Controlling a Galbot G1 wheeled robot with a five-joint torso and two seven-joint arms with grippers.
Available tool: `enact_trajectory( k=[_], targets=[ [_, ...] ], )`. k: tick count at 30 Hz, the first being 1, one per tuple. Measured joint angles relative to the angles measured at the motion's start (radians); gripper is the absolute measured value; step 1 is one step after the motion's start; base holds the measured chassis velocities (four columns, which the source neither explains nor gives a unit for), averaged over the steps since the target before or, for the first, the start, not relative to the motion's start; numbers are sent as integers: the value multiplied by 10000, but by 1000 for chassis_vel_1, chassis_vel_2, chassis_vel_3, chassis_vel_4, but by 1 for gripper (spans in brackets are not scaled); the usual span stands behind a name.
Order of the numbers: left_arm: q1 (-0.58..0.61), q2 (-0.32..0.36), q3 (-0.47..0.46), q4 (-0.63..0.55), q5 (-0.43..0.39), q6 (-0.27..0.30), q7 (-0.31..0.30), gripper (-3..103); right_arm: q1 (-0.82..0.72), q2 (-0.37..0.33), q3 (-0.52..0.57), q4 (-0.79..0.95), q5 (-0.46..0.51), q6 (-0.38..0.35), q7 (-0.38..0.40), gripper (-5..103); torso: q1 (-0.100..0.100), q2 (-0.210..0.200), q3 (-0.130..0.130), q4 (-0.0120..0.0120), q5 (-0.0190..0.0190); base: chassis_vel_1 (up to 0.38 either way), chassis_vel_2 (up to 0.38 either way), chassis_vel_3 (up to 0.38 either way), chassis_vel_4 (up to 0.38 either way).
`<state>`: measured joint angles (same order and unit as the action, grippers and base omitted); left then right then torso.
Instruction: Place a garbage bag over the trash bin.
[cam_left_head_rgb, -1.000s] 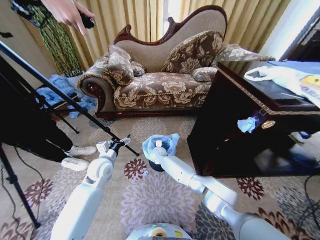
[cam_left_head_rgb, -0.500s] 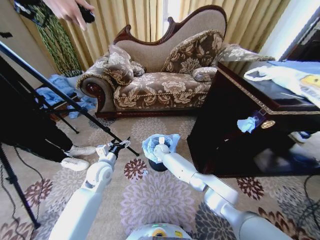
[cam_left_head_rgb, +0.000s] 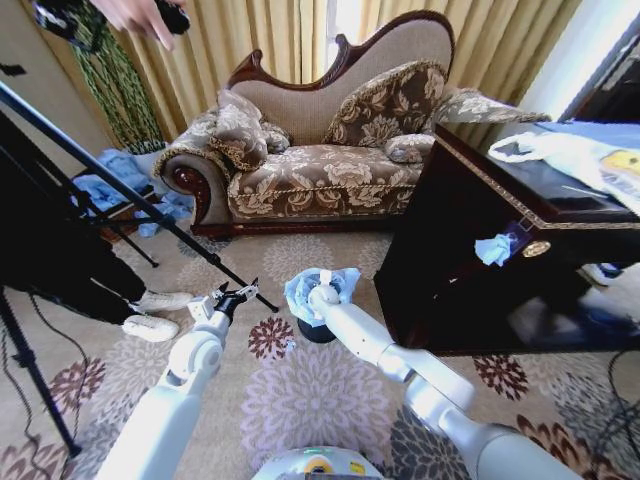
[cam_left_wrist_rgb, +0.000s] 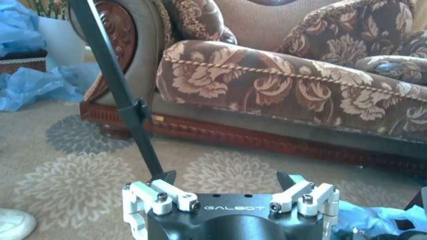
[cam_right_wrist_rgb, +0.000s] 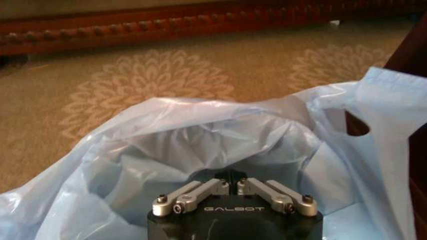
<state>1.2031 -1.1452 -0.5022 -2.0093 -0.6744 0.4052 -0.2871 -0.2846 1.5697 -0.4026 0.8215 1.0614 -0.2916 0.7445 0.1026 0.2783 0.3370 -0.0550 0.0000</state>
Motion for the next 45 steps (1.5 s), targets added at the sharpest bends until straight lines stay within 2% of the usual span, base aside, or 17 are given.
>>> enact_trajectory(
  k=[9,20,23,24,27,28,30,32,34,35,36,38,39,41,42,45],
  targets=[
    [39,-24,8,43,39,-52,23,100,62,-173,-72,370,39,159,312,0,0,0,0,-1,-1,0,0,0,0],
    [-87,35,59,356,69,-60,93,100,-361,17,-271,446,70,-70,151,0,0,0,0,2,0,0,0,0,0],
    [-167,76,80,478,63,-59,108,100,-357,-204,-388,929,187,-314,448,0,0,0,0,2,0,0,0,0,0],
    [-206,99,93,527,56,-49,140,100,-357,-411,-541,1298,305,-388,592,-3,0,0,0,3,0,0,0,0,0],
    [-445,227,200,832,159,-30,756,100,-493,-1368,-1034,2885,600,-436,860,13,0,0,0,0,2,0,0,0,0],
    [-445,227,200,832,159,-30,756,100,-493,-1368,-1034,2885,600,-436,860,13,0,0,0,0,2,0,0,0,0],
    [-756,253,440,1157,451,-231,1377,100,-725,-2022,-1122,3947,678,-423,1062,24,0,0,0,-1,1,0,0,0,0],
    [-883,235,560,1239,559,-274,1476,100,-857,-2260,-1095,4385,704,-379,1147,24,0,0,0,-2,0,0,0,0,0],
    [-1094,202,830,1279,691,-210,1517,100,-1223,-2866,-1017,5455,795,-168,1268,35,1,0,0,-1,2,0,0,0,0],
    [-1094,202,830,1279,691,-210,1517,100,-1223,-2866,-1017,5455,795,-168,1268,35,1,0,0,-1,2,0,0,0,0],
    [-1138,206,920,1271,729,-162,1558,100,-1430,-3196,-959,6085,821,-38,1211,40,0,0,0,-4,2,0,0,0,0],
    [-1167,247,1063,1195,762,-97,1615,100,-1919,-3855,-757,7364,613,266,679,51,0,0,0,0,4,0,0,0,0],
    [-1167,247,1063,1195,762,-97,1615,100,-1919,-3855,-757,7364,613,266,679,51,0,0,0,0,4,0,0,0,0],
    [-1168,339,1198,1114,761,-74,1620,100,-2457,-4336,-406,8129,-80,585,-106,61,0,1,-1,1,1,0,0,0,0],
    [-1168,339,1198,1114,761,-74,1620,100,-2457,-4336,-406,8129,-80,585,-106,61,0,1,-1,1,1,0,0,0,0],
    [-1247,615,1410,1119,762,-102,1790,100,-3524,-5039,357,8882,-1820,1400,-1309,78,0,1,-1,2,1,0,0,0,0]
  ],
)
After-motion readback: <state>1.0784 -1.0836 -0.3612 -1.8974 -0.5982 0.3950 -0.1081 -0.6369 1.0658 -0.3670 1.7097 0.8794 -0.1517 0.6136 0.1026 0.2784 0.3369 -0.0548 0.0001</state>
